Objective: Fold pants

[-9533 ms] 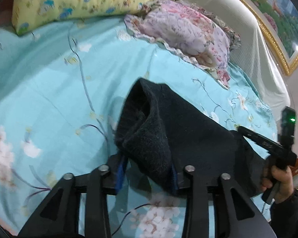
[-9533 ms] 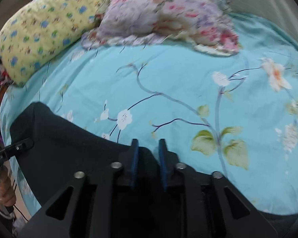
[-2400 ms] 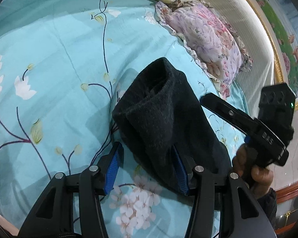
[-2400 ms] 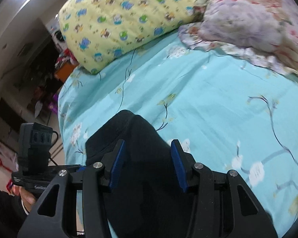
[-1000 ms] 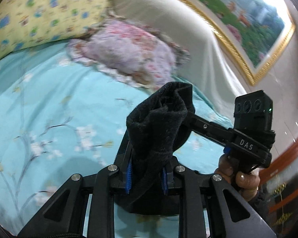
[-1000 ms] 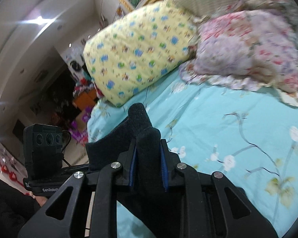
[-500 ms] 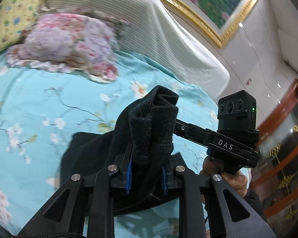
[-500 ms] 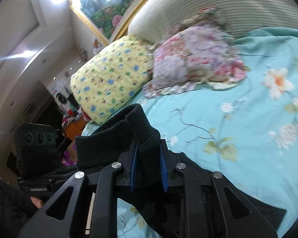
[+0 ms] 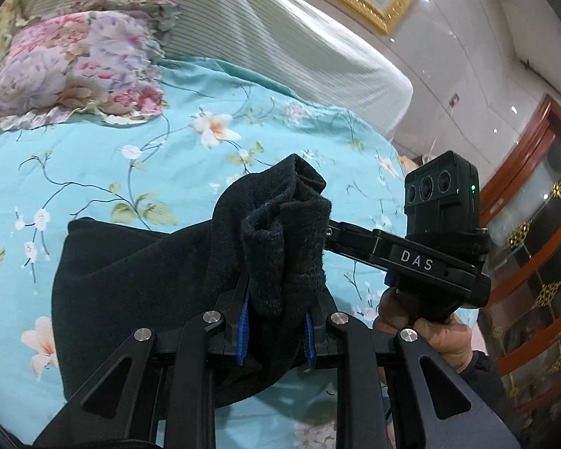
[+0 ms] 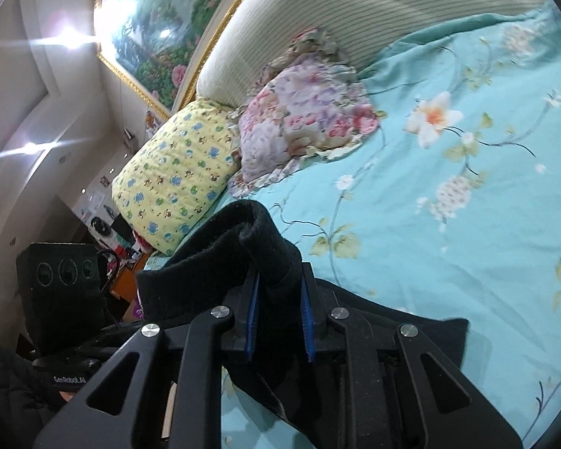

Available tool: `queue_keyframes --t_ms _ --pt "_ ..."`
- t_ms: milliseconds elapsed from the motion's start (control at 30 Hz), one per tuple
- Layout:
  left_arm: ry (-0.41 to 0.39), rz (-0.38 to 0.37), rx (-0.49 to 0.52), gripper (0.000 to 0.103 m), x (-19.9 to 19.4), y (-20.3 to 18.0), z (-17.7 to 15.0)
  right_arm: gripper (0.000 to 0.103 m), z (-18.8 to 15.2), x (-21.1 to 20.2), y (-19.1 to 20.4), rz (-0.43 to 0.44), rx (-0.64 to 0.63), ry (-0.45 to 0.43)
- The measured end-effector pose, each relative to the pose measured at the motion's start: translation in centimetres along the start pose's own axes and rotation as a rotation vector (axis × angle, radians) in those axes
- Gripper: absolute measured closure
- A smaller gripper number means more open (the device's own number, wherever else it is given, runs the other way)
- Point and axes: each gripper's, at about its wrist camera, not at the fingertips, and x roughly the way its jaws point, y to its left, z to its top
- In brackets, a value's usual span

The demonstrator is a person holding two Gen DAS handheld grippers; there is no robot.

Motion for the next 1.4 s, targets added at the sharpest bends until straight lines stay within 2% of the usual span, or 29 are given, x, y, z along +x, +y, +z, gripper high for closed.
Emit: queue_keyframes --t_ms 533,800,900,967,1033,1067,1200,1267,1400 --pt "0.05 0.048 0.084 0.081 4.2 -2.1 -1.4 0.082 -1.6 -1.6 -3.9 -0.051 0.078 -0.011" --pt "0.072 0.043 0.098 0.08 5.2 -2.3 -1.7 0.082 -1.9 -1.8 -4.1 -0.097 0.065 0.004" --pt "0.086 0.032 0.107 0.069 5.6 -2.4 -1.8 0.076 -2.0 -1.9 -4.2 -0.135 0.076 0.011" --pt "0.094 0.022 0.105 0.055 5.9 -2.4 -2.0 0.076 -2.1 -2.4 -4.7 -0.182 0.1 0.009" --pt "0.1 0.003 0.101 0.052 6.0 -2.4 -2.1 0.076 -2.3 -3.2 -5.2 -0.204 0.129 -0.013" --pt "0.099 0.001 0.106 0.05 6.1 -2.5 -2.2 0.073 -2.4 -3.6 -5.3 -0.208 0.14 -0.025" --pt "0.101 -0.032 0.117 0.043 5.9 -2.8 -2.5 0.044 -3.0 -5.8 -5.4 -0.23 0.185 -0.084" --pt "0.104 -0.052 0.117 0.04 5.6 -2.9 -2.5 0.042 -3.2 -6.8 -4.7 -0.226 0.182 -0.118" --pt "0.1 -0.089 0.117 0.036 4.7 -3.1 -2.6 0.027 -3.5 -7.3 -2.8 -0.249 0.152 -0.139"
